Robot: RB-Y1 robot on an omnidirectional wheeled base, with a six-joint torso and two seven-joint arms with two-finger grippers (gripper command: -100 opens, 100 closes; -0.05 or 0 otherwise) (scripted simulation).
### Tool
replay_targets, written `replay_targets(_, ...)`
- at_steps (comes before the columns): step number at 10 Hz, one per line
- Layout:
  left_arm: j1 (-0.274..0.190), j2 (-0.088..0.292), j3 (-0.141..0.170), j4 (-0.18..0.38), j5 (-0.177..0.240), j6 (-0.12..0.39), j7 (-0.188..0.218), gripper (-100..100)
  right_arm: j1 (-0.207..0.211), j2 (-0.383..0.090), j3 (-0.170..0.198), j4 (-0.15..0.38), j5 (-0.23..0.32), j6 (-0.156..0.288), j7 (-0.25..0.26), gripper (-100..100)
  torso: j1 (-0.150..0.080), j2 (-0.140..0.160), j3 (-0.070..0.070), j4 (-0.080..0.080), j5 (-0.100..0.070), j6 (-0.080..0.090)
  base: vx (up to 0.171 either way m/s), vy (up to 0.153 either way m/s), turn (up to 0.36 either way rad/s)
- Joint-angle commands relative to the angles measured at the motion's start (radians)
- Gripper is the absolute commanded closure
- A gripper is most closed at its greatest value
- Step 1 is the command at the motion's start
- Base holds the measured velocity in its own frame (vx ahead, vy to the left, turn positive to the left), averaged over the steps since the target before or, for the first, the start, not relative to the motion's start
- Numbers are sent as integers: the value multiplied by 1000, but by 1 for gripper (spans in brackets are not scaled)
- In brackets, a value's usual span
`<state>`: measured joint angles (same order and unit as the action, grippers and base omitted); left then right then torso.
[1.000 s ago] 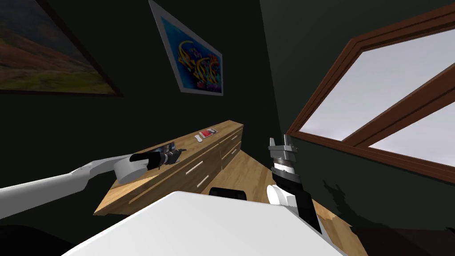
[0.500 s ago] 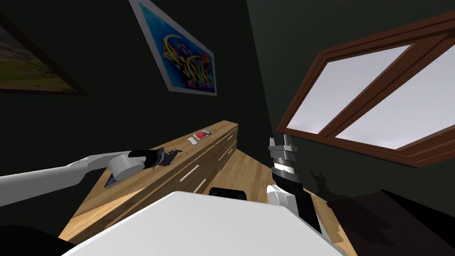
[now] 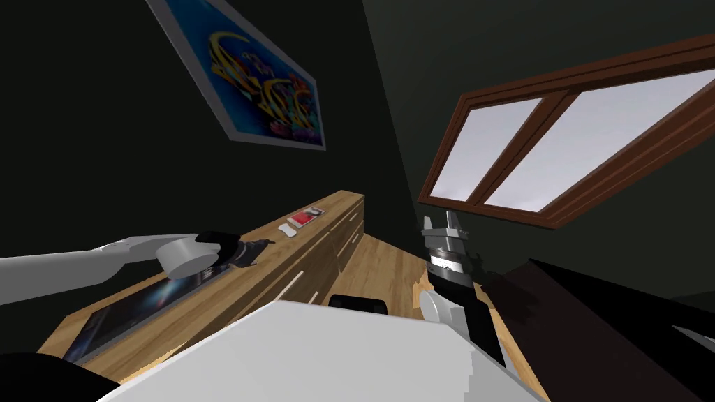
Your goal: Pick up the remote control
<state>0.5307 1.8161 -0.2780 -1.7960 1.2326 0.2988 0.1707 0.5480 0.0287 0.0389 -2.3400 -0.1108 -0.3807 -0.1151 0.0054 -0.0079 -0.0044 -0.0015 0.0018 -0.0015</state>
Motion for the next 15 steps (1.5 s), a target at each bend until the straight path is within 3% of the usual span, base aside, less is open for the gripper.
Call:
replay_targets(1, 5, 43, -26, 17, 50, 22, -4, -100, 0, 0, 0, 0, 0, 0, 0, 0, 0, 0, 0, 0, 0, 0, 42, 62, -309)
replay_targets(3, 5, 43, -26, 17, 69, 22, -4, -100, 0, 0, 0, 0, 0, 0, 0, 0, -1, 1, 1, 0, 0, -1, 21, 37, -93)
replay_targets(5, 18, 100, -68, 42, 150, 52, -8, -100, 0, 0, 0, 0, 0, 0, 0, 0, -3, 1, 1, 0, -1, 0, 40, 53, -351)
replay_targets(6, 18, 101, -68, 42, 156, 52, -8, -100, 0, 0, 0, 0, 0, 0, 0, 0, -1, 0, 0, 0, 0, 0, 43, 79, -258)
replay_targets(8, 31, 144, -107, 62, 217, 75, -14, -100, 0, 0, 0, 0, 0, 0, 0, 0, 0, -1, -1, 0, 0, 0, 62, 90, -329)
replay_targets(10, 31, 144, -107, 62, 230, 75, -14, -100, 0, 0, 0, 0, 0, 0, 0, 0, 0, -1, 0, 0, 0, -1, 29, 63, -90)
replay_targets(15, 61, 188, -180, 87, 353, 106, -31, -100, 0, 0, 0, 0, 0, 0, 0, 0, 2, -2, -1, 0, 1, -1, 44, 98, -277)
